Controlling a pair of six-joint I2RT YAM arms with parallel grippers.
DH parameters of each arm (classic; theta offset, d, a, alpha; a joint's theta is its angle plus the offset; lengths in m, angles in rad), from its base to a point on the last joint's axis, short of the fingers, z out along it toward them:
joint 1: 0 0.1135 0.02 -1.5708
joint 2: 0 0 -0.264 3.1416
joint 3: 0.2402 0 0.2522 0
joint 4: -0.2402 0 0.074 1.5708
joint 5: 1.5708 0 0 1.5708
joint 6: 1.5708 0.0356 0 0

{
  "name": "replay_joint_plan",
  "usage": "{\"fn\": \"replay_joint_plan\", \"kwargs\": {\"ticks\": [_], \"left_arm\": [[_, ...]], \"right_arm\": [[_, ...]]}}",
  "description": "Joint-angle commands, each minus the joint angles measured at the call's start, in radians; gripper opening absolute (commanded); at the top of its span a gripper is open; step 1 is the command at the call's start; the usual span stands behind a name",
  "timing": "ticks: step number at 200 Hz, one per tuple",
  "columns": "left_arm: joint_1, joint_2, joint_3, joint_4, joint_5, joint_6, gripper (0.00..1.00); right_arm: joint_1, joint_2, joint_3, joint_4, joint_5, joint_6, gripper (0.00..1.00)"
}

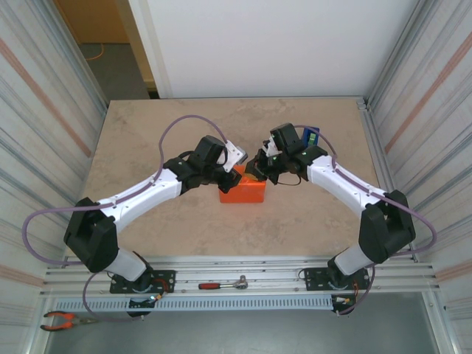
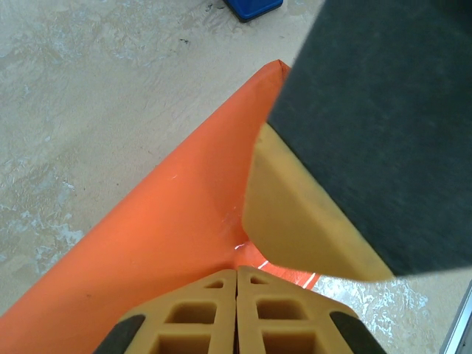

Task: Wrap the gift box in paper
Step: Stick the wrapping paper to the gift box.

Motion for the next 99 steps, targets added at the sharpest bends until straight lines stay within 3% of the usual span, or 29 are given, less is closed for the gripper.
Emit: {"fn": "replay_joint_plan", "kwargs": {"ticks": [1,99], "left_arm": [[-0.007,0.032,-0.038,-0.078,0.024,-0.003,0.09],[-0.009,0.033,-0.040,-0.078,0.025,-0.002,0.09]], "right_arm": [[0.015,-0.031,-0.029,-0.038,-0.019,-0.031,0.00],[0.042,-0.074,-0.090,-0.043,-0.012,-0.043,0.00]]}}
